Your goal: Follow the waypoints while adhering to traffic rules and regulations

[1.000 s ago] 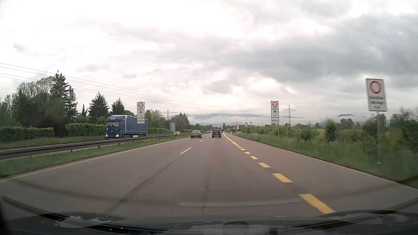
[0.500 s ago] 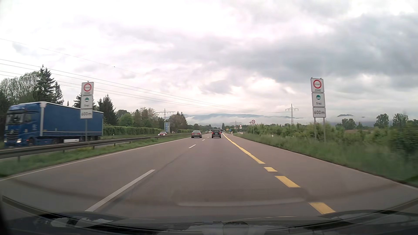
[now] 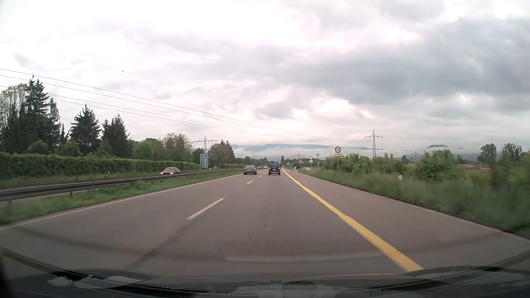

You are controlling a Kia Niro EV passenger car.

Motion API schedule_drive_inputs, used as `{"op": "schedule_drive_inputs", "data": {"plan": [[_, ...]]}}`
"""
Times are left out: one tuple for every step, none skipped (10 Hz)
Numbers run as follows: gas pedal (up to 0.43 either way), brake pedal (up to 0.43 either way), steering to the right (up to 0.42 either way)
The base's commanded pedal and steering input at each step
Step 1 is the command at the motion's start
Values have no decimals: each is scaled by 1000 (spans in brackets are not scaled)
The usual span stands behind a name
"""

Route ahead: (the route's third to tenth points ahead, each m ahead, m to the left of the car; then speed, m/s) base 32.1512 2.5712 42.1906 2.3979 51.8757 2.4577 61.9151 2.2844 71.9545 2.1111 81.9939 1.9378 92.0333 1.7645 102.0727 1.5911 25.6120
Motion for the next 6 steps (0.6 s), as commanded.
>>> {"op": "schedule_drive_inputs", "data": {"plan": [[150, 0, 2], [150, 0, 1], [150, 0, 2], [150, 0, 2], [150, 0, 2], [150, 0, 1]]}}
